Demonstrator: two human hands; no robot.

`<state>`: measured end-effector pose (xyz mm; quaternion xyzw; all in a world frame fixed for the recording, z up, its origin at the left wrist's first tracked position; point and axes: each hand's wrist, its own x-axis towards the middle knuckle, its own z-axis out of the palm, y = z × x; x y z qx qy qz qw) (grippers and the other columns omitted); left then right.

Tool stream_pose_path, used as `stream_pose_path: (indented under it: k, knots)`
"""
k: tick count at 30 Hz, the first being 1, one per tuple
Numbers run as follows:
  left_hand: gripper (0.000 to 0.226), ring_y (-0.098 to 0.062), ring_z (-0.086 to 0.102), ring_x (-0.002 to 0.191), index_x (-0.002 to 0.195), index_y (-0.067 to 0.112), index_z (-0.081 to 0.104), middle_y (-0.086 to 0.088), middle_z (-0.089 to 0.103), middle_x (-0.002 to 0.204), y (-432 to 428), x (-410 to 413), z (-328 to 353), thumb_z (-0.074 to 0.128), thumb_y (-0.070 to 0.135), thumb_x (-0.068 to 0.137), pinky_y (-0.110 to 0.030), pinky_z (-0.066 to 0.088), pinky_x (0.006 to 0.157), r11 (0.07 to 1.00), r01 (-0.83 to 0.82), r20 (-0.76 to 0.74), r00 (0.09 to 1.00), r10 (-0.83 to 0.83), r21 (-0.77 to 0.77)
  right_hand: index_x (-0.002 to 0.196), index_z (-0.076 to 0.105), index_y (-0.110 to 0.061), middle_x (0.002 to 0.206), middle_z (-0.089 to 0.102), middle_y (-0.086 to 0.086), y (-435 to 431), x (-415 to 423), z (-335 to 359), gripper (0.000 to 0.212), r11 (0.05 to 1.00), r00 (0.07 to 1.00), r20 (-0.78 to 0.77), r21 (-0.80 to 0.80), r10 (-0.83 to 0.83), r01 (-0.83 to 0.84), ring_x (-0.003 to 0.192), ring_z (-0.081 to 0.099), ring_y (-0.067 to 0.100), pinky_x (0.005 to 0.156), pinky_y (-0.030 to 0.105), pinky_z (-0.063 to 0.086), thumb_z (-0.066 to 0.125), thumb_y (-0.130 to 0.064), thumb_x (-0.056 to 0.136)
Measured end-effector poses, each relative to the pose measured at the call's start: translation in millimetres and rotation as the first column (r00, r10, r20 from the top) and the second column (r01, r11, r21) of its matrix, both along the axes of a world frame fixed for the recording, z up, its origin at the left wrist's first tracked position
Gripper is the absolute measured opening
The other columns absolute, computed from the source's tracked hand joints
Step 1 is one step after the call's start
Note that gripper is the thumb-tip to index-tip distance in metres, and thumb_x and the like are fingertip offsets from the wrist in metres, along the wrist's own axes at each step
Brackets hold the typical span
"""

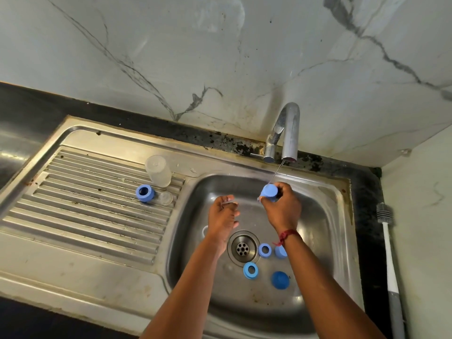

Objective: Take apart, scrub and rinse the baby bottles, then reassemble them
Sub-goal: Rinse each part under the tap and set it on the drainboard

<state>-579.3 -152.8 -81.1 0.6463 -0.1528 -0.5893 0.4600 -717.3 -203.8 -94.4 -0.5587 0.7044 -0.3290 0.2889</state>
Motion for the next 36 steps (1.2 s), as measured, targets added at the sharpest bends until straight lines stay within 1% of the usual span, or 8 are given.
stream_pose_path:
  k: [3, 10, 13, 17, 24, 28, 33, 36]
  knots:
    - [0.02, -0.015, 0.064, 0.094, 0.118, 0.018, 0.059, -0.006, 0.067, 0.105, -0.7, 0.2, 1.6, 0.056, 0.015, 0.098, -0.031, 0.051, 0.078, 1.0, -0.002, -0.006, 1.0, 0.002, -0.006, 0.11, 0.062, -0.012, 0.103, 0.065, -0.001, 5.0, 6.0, 3.0, 0.041, 0.988, 0.988, 0.007, 0.013, 0.154, -0.154, 0.093, 0.061, 0.015, 0.075, 0.016, 0.046, 0.084, -0.014, 0.075]
    - [0.021, -0.015, 0.063, 0.093, 0.119, 0.017, 0.06, -0.008, 0.067, 0.108, -0.6, 2.9, 3.5, 0.055, 0.016, 0.098, -0.03, 0.051, 0.076, 1.0, 0.005, 0.02, 1.0, -0.005, -0.012, 0.11, 0.061, -0.01, 0.104, 0.066, 0.002, -0.6, 9.4, 10.2, 0.044, 0.999, 0.997, 0.066, 0.005, 0.048, -0.048, 0.091, 0.06, 0.014, 0.062, 0.002, 0.038, 0.085, -0.018, 0.074]
    - [0.022, -0.015, 0.063, 0.092, 0.12, 0.017, 0.06, -0.009, 0.067, 0.109, -2.3, 3.7, 4.7, 0.055, 0.016, 0.098, -0.032, 0.051, 0.077, 1.0, 0.001, 0.014, 1.0, -0.001, -0.008, 0.106, 0.063, -0.016, 0.105, 0.067, 0.001, -3.6, 10.5, 17.4, 0.035, 0.998, 0.965, 0.255, 0.031, -0.059, 0.053, 0.093, 0.064, 0.016, 0.074, 0.014, 0.051, 0.082, -0.017, 0.078]
    - [0.021, -0.015, 0.063, 0.092, 0.119, 0.016, 0.06, -0.007, 0.067, 0.107, -2.8, 3.1, 5.4, 0.055, 0.015, 0.098, -0.031, 0.051, 0.076, 1.0, -0.004, 0.003, 1.0, 0.004, -0.01, 0.108, 0.064, -0.017, 0.111, 0.066, 0.014, 1.4, 8.1, 19.8, 0.015, 0.932, 0.531, 0.79, 0.362, -0.307, 0.0, 0.095, 0.067, 0.027, 0.075, 0.039, 0.058, 0.065, -0.02, 0.093]
    - [0.021, -0.016, 0.065, 0.097, 0.119, 0.018, 0.06, -0.006, 0.068, 0.111, -0.6, 1.4, 6.2, 0.055, 0.016, 0.099, -0.029, 0.051, 0.073, 1.0, -0.003, 0.026, 1.0, 0.003, -0.017, 0.103, 0.063, -0.012, 0.089, 0.071, 0.011, 5.3, -1.4, 26.4, 0.024, 0.902, 0.189, 0.886, 0.431, -0.423, -0.003, 0.076, 0.071, 0.021, 0.065, 0.032, 0.062, 0.059, -0.034, 0.096]
    - [0.019, -0.017, 0.065, 0.097, 0.117, 0.019, 0.061, -0.007, 0.068, 0.111, 0.4, -0.3, 8.2, 0.054, 0.016, 0.099, -0.031, 0.052, 0.076, 1.0, 0.003, 0.016, 1.0, -0.003, -0.023, 0.101, 0.059, -0.007, 0.102, 0.069, 0.018, 1.0, -3.0, 30.2, 0.025, 0.884, -0.022, 0.884, 0.468, -0.467, 0.021, 0.086, 0.073, 0.027, 0.066, 0.034, 0.063, 0.066, -0.029, 0.092]
    - [0.019, -0.016, 0.063, 0.095, 0.117, 0.018, 0.06, -0.008, 0.068, 0.112, 0.6, 0.6, 9.9, 0.054, 0.015, 0.099, -0.032, 0.051, 0.078, 0.999, 0.003, 0.006, 1.0, -0.003, -0.036, 0.107, 0.055, -0.002, 0.108, 0.065, 0.023, 0.9, -2.3, 31.4, 0.028, 0.877, -0.05, 0.877, 0.479, -0.477, 0.029, 0.095, 0.069, 0.032, 0.075, 0.042, 0.062, 0.065, -0.023, 0.093]
    - [0.02, -0.017, 0.064, 0.096, 0.118, 0.017, 0.06, -0.008, 0.067, 0.112, 2.6, 3.3, 10.1, 0.054, 0.016, 0.099, -0.03, 0.051, 0.075, 0.999, -0.002, 0.004, 1.0, 0.002, -0.04, 0.108, 0.056, -0.006, 0.107, 0.063, 0.02, 3.6, -6.6, 19.6, 0.025, 0.862, 0.108, 0.856, 0.507, -0.506, 0.024, 0.093, 0.067, 0.031, 0.073, 0.041, 0.062, 0.065, -0.023, 0.093]
